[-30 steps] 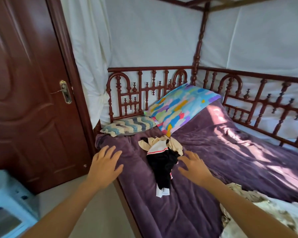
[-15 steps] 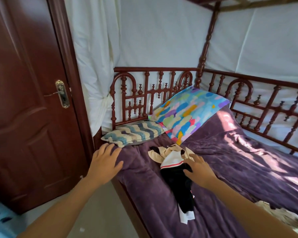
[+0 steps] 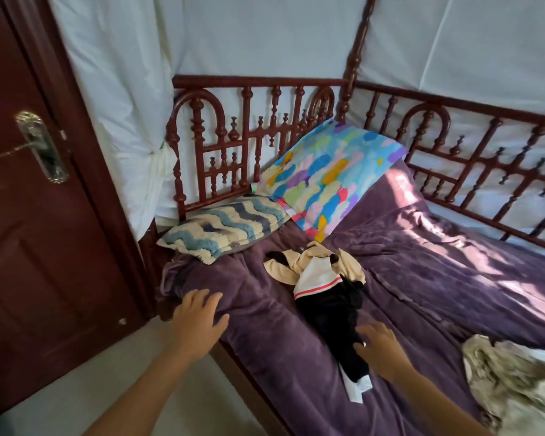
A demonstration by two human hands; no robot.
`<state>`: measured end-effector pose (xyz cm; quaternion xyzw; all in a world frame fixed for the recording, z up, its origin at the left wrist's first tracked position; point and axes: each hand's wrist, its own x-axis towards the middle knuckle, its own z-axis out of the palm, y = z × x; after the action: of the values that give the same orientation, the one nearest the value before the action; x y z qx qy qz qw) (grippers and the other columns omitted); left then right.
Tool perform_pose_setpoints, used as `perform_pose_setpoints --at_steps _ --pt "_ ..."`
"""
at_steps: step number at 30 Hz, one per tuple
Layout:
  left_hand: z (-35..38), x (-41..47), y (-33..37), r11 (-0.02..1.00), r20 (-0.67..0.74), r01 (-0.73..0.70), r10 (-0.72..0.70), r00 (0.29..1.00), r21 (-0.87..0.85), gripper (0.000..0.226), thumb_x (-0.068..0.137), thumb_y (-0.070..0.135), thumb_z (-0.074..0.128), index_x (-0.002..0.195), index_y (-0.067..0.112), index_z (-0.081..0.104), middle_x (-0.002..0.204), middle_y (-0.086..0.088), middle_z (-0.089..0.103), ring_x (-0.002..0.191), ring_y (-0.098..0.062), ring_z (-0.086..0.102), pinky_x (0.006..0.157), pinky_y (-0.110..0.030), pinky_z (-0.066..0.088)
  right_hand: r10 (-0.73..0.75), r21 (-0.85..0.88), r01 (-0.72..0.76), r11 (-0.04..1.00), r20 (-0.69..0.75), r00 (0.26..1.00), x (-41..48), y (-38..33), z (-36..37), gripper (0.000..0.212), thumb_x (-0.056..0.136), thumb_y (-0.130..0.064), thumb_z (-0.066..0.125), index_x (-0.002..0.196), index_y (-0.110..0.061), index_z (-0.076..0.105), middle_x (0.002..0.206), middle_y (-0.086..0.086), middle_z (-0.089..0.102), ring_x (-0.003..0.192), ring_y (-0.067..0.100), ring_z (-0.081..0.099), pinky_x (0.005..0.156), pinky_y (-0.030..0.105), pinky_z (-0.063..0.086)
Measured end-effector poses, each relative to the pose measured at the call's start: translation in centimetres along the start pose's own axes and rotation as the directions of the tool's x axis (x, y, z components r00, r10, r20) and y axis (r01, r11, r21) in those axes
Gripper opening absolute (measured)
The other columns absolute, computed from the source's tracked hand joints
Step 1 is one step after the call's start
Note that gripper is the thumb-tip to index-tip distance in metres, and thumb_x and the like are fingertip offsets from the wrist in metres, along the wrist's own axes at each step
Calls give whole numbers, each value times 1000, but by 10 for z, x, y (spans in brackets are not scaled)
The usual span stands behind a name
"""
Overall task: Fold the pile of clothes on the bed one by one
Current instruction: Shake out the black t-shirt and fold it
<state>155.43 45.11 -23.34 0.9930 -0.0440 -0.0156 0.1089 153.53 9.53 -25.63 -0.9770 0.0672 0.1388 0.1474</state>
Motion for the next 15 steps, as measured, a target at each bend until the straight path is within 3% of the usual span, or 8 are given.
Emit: perform_pose_setpoints --at_steps 5,9,13,15 --pt "-6 61 1 976 49 -134 128 991 169 44 65 46 53 88 14 73 89 -11 70 81 -34 69 53 -41 54 77 122 -72 990 -39 996 62 2 0 50 90 -29 58 137 -18 43 139 6 41 129 25 37 105 32 33" --pt "-6 122 -12 973 51 -147 140 989 180 51 72 48 44 95 12 71 95 -12 69 88 -36 66 60 -45 55 129 181 -131 975 25 991 109 -8 9 52 92 -30 55 140 -16 38 142 7 37 131 26 35 106 34 33" --pt "4 163 -10 992 80 -118 114 990 46 57 82 49 43 121 11 61 123 -15 58 119 -38 50 90 -49 46 173 195 -194 961 119 978 145 -14 27 54 92 -30 55 141 -16 36 142 8 37 131 26 34 106 34 34" --pt "14 174 -6 992 118 -124 120 986 24 67 82 55 34 131 13 53 135 -12 49 129 -34 40 99 -46 38 220 208 -251 945 160 962 156 -17 33 54 92 -29 54 141 -15 35 142 9 37 131 27 34 105 34 34"
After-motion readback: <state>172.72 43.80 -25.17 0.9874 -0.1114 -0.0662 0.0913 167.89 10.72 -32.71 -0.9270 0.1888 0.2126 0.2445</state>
